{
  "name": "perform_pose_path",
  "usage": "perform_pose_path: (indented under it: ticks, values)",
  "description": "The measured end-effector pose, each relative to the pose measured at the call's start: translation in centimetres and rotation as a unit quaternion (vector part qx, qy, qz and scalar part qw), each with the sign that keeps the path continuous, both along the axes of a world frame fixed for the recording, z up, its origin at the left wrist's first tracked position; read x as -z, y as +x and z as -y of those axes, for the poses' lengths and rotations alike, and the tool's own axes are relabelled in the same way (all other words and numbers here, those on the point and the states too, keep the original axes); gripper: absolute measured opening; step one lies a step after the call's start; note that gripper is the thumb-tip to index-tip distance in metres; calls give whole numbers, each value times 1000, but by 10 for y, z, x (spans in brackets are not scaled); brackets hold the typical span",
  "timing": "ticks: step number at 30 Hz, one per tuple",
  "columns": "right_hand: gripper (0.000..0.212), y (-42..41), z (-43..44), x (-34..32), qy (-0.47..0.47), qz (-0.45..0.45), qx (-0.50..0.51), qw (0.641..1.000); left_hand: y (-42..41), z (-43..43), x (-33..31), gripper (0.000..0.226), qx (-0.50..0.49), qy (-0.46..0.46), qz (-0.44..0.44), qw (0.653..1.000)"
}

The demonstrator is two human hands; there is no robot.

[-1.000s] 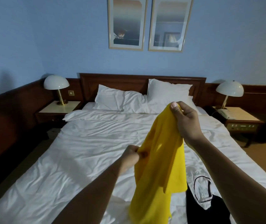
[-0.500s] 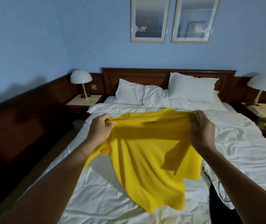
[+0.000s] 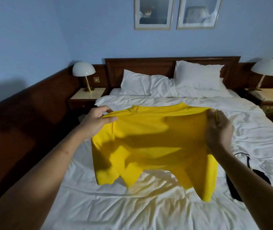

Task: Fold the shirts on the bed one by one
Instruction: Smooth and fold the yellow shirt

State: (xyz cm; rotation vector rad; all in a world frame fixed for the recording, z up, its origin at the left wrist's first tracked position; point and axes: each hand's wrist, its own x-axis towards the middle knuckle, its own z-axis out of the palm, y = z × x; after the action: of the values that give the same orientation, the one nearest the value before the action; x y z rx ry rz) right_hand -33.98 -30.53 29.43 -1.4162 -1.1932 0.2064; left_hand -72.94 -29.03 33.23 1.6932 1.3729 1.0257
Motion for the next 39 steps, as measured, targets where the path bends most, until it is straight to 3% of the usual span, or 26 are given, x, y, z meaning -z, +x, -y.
perform_pose_path:
  ticks: [4, 8, 9, 14, 17, 22, 27, 31, 39]
  values:
    - [48, -13, 19, -14, -5, -44, -2, 999, -29, 14, -22, 33, 62, -103, 9, 993]
    - [43, -21, 18, -30, -66, -75, -15, 995, -54, -4, -35, 93, 75, -136, 8, 988]
    - [40, -22, 13, -31, -89, -82, -22, 992, -57, -13, -35, 90, 73, -134, 3, 988]
    - [35, -24, -38, -5, -141, -35, -22, 989, -48, -61, -7, 24, 59, -71, -90, 992]
    - [39, -28, -75, 35, -178, 25, -29, 983, -45, -97, 43, 26, 11, -33, -188, 982]
    - [20, -20, -149, 113, -246, 80, -53, 965, -48, -164, 130, 18, -45, -8, -276, 960]
    - [21, -20, -227, 168, -267, 91, -55, 958, -36, -228, 183, 60, -69, 21, -298, 952]
    - [21, -24, -287, 210, -277, 96, -51, 955, -30, -285, 232, 26, -117, 13, -371, 921]
    - [20, -37, -386, 301, -312, 105, -25, 944, -30, -391, 323, 22, -123, -18, -416, 901]
